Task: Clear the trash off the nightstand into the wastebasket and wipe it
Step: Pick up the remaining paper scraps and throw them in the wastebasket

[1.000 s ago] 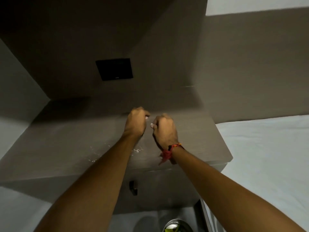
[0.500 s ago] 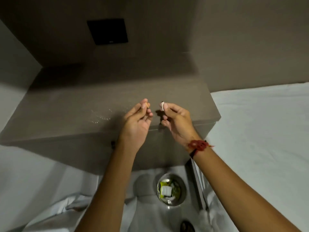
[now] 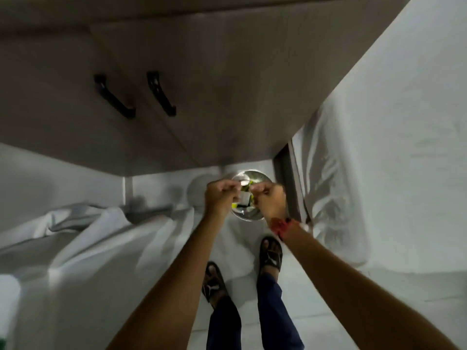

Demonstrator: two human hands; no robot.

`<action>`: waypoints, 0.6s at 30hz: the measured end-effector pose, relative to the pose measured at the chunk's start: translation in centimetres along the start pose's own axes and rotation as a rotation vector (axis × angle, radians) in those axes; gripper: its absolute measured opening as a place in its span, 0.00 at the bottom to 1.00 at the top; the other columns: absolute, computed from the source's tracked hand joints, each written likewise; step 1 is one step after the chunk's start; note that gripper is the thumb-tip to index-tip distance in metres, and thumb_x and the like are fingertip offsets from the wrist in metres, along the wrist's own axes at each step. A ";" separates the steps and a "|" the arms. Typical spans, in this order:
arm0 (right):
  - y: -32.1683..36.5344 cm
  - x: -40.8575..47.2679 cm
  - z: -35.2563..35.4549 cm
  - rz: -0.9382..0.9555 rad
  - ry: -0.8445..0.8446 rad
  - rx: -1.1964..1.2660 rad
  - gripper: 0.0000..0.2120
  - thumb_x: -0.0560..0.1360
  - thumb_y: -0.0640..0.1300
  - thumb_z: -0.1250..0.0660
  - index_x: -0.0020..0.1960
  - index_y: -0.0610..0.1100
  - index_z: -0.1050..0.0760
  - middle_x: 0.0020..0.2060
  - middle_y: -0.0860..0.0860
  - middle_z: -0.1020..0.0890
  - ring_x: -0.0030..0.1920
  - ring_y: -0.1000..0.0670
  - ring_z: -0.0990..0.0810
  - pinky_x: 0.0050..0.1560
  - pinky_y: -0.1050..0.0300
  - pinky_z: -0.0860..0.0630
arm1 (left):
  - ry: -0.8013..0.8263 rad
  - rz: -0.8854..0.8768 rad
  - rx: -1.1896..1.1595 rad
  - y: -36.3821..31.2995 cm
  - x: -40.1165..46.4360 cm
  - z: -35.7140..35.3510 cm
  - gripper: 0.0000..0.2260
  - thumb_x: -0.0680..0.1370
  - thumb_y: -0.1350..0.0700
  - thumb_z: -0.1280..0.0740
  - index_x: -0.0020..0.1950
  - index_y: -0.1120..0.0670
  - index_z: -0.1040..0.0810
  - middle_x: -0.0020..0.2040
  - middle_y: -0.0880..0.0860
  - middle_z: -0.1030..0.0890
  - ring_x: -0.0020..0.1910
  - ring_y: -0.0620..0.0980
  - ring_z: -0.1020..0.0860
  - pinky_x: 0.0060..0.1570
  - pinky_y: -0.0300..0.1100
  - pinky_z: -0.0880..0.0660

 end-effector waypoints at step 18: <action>7.0 -7.3 -6.7 0.571 0.298 -0.719 0.25 0.75 0.33 0.35 0.72 0.42 0.28 0.67 0.43 0.25 0.67 0.41 0.28 0.70 0.47 0.29 | -0.335 -0.316 0.286 -6.0 -7.0 10.3 0.12 0.79 0.65 0.35 0.61 0.57 0.18 0.58 0.53 0.15 0.57 0.48 0.18 0.56 0.32 0.24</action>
Point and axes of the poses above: each hand's wrist, its own x-axis towards the middle knuckle, its own z-axis out of the back of the hand, y = z × x, the point moved 6 cm from there along x, towards the middle knuckle
